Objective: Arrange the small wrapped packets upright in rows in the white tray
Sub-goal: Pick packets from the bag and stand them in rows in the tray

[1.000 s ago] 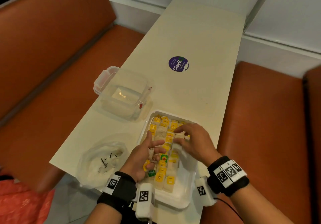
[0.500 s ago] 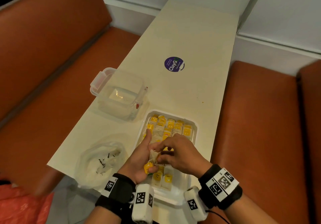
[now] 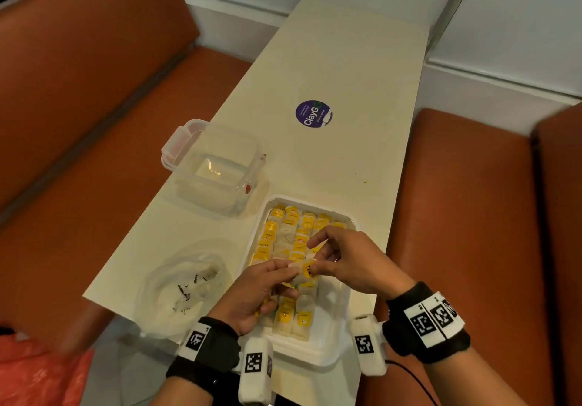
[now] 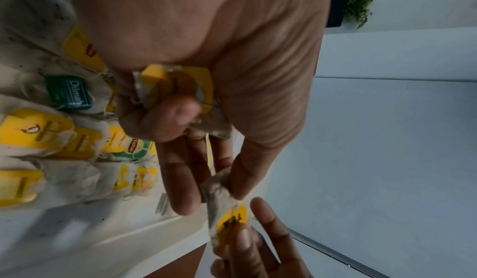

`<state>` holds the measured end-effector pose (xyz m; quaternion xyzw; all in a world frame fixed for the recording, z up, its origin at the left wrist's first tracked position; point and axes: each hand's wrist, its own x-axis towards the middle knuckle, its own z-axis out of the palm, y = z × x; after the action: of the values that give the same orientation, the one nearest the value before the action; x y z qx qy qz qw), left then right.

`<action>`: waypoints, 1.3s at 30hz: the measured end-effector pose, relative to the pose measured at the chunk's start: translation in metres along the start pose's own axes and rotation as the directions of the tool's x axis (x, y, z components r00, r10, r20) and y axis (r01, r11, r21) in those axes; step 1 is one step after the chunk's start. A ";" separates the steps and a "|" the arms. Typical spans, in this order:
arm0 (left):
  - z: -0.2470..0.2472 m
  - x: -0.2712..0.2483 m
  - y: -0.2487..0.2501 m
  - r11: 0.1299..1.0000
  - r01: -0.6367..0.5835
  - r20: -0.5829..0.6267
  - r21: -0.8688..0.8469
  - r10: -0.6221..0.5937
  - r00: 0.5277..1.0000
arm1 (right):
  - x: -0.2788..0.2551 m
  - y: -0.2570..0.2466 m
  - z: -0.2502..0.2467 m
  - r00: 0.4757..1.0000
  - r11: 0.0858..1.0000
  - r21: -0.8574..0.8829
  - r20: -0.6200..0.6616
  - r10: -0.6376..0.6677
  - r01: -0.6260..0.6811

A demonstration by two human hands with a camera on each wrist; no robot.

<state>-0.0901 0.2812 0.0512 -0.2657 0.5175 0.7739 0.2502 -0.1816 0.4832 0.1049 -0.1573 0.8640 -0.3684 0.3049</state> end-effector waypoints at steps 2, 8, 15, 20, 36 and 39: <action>0.003 -0.003 0.001 0.997 -0.033 0.010 0.070 0.032 0.999 | -0.002 -0.001 -0.001 0.999 0.999 -0.048 -0.037 -0.025 0.023; 0.007 0.004 -0.002 0.927 -0.153 0.187 0.343 0.092 0.978 | -0.008 -0.001 0.012 0.989 0.932 -0.334 0.084 -0.123 0.144; 0.020 0.015 -0.012 0.848 -0.122 0.132 0.516 0.062 0.989 | -0.008 0.001 0.017 0.996 0.961 -0.269 0.082 -0.036 0.057; 0.025 0.020 -0.017 0.847 -0.091 0.065 0.523 0.067 0.996 | 0.001 0.019 0.014 0.999 0.967 -0.254 0.041 -0.010 0.020; 0.005 0.030 -0.018 0.928 0.008 -0.125 0.373 0.042 0.991 | 0.060 0.071 0.009 0.992 0.916 -0.379 -0.037 0.124 -0.129; 0.005 0.033 -0.017 0.934 0.011 -0.125 0.357 0.036 0.991 | 0.067 0.073 0.008 0.988 0.900 -0.407 -0.076 0.134 -0.153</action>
<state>-0.1040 0.2957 0.0190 -0.2622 0.6664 0.6496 0.2552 -0.2313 0.4946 0.0195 -0.1454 0.9382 -0.1581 0.2714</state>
